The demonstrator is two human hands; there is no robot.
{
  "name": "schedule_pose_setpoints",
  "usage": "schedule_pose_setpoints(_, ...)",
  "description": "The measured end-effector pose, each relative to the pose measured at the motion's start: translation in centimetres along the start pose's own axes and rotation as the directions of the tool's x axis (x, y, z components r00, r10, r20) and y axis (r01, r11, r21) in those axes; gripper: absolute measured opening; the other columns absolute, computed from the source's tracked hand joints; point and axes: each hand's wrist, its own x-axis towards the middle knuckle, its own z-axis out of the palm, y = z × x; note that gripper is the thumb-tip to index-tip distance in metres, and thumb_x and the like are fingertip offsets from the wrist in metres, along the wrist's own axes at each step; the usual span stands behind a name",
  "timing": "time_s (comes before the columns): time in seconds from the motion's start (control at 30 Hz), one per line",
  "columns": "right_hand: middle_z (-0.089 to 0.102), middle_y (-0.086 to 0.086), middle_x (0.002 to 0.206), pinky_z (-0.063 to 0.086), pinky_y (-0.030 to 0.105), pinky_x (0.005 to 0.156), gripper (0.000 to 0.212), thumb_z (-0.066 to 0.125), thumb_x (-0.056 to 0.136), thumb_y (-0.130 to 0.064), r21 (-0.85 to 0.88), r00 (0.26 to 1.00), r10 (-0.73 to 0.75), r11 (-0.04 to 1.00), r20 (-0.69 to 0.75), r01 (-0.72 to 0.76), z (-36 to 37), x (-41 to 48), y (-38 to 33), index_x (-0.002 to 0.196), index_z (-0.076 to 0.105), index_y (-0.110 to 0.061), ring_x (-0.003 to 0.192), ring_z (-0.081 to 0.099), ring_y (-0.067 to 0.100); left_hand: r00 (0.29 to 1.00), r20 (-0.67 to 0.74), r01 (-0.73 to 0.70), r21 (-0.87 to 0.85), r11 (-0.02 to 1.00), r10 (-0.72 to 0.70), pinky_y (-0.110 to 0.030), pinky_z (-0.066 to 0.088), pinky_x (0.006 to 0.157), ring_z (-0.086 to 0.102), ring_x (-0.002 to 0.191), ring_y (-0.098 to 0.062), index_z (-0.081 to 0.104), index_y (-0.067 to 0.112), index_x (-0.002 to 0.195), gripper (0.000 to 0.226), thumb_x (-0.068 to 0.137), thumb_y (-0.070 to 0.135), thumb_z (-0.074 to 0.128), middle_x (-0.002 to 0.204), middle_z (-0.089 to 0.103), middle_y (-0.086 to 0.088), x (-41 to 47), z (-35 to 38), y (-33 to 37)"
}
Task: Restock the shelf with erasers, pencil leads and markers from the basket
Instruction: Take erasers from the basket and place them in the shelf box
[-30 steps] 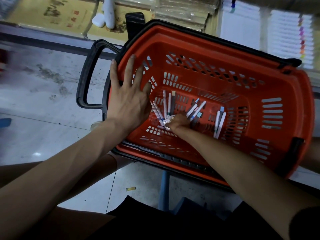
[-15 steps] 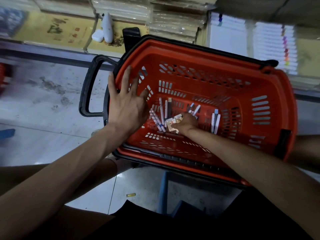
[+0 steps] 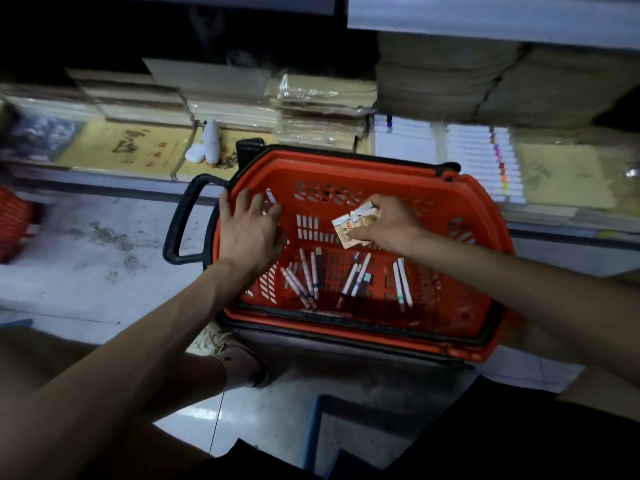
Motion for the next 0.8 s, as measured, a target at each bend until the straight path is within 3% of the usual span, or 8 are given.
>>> schedule_pose_setpoints(0.1, 0.074, 0.0, 0.099, 0.053, 0.03, 0.072, 0.039, 0.092, 0.073, -0.02, 0.042, 0.996, -0.081, 0.996, 0.021, 0.08, -2.5, -0.8, -2.4, 0.103, 0.066, -0.02, 0.09, 0.071, 0.019, 0.997, -0.079, -0.018, -0.084, 0.996, 0.011, -0.062, 0.026, 0.119, 0.041, 0.141, -0.037, 0.052, 0.024, 0.144, 0.057, 0.093, 0.047, 0.055, 0.139, 0.057, -0.014, 0.7, -1.9, 1.4)
schedule_pose_setpoints(0.17, 0.073, -0.004, 0.095, 0.056, 0.029, 0.07, 0.036, 0.092, 0.073, -0.023, 0.074, 0.989, -0.144, 0.987, 0.019, 0.143, -4.4, -1.6, -4.4, 0.098, 0.066, -0.024, 0.087, 0.071, 0.013, 0.988, -0.128, 0.017, -0.439, 0.898, -0.081, -0.048, 0.042, 0.111, 0.051, 0.132, -0.028, 0.053, 0.024, 0.144, 0.047, 0.1, 0.042, 0.048, 0.136, 0.062, -0.007, 1.6, -4.4, 2.9)
schedule_pose_setpoints(0.27, 0.077, -0.002, 0.089, 0.059, 0.034, 0.075, 0.032, 0.092, 0.074, -0.027, 0.158, 0.974, -0.223, 0.963, 0.026, 0.216, -7.2, -2.4, -7.6, 0.097, 0.069, -0.024, 0.082, 0.074, 0.012, 0.971, 0.116, 0.145, -0.98, 0.132, -0.209, -0.044, 0.055, 0.098, 0.067, 0.116, -0.026, 0.066, 0.014, 0.131, 0.036, 0.109, 0.028, 0.041, 0.123, 0.071, -0.008, 2.9, -9.3, 5.3)
schedule_pose_setpoints(0.33, 0.078, 0.003, 0.087, 0.057, 0.033, 0.074, 0.028, 0.089, 0.077, -0.023, 0.245, 0.954, -0.294, 0.931, 0.055, 0.272, -8.8, -2.6, -9.8, 0.097, 0.071, -0.02, 0.079, 0.074, 0.013, 0.959, 0.202, 0.148, -0.955, -0.258, -0.198, -0.051, 0.055, 0.098, 0.071, 0.11, -0.032, 0.071, 0.012, 0.122, 0.033, 0.107, 0.026, 0.045, 0.117, 0.074, -0.011, 4.0, -12.2, 6.5)
schedule_pose_setpoints(0.43, 0.077, 0.004, 0.086, 0.054, 0.026, 0.071, 0.024, 0.084, 0.082, -0.013, 0.367, 0.912, -0.403, 0.863, 0.081, 0.349, -10.7, -2.2, -12.4, 0.103, 0.072, -0.009, 0.076, 0.07, 0.011, 0.951, 0.281, 0.151, -0.789, -0.595, -0.131, -0.048, 0.049, 0.1, 0.067, 0.109, -0.035, 0.069, 0.01, 0.119, 0.03, 0.102, 0.031, 0.055, 0.113, 0.071, -0.016, 5.5, -15.3, 8.5)
schedule_pose_setpoints(0.57, 0.073, -0.003, 0.089, 0.053, 0.024, 0.075, 0.023, 0.08, 0.087, -0.014, 0.395, 0.897, -0.435, 0.84, 0.079, 0.372, -11.5, 0.2, -13.4, 0.105, 0.068, -0.018, 0.082, 0.067, 0.007, 0.936, 0.335, 0.168, -0.7, -0.694, -0.111, -0.05, 0.05, 0.104, 0.072, 0.11, -0.029, 0.073, 0.015, 0.123, 0.037, 0.093, 0.036, 0.069, 0.11, 0.077, -0.011, 7.6, -16.7, 9.7)
schedule_pose_setpoints(0.67, 0.07, -0.014, 0.091, 0.053, 0.027, 0.077, 0.033, 0.079, 0.088, -0.028, 0.396, 0.933, -0.36, 0.86, 0.02, 0.323, -11.7, 1.0, -12.9, 0.115, 0.06, -0.024, 0.083, 0.066, 0.0, 0.934, 0.35, 0.205, -0.696, -0.688, -0.076, -0.042, 0.057, 0.09, 0.075, 0.092, -0.019, 0.077, 0.021, 0.108, 0.021, 0.095, 0.034, 0.069, 0.094, 0.078, -0.005, 8.7, -17.3, 9.9)
schedule_pose_setpoints(0.8, 0.072, -0.006, 0.108, 0.058, 0.032, 0.086, 0.029, 0.068, 0.096, -0.022, 0.407, 0.945, -0.32, 0.875, 0.074, 0.264, -12.5, 1.3, -12.9, 0.123, 0.059, -0.025, 0.101, 0.069, 0.007, 0.938, 0.345, 0.25, -0.694, -0.675, -0.007, -0.034, 0.06, 0.072, 0.076, 0.09, -0.017, 0.066, 0.024, 0.13, 0.034, 0.096, 0.023, 0.066, 0.106, 0.077, -0.006, 10.2, -17.4, 10.3)
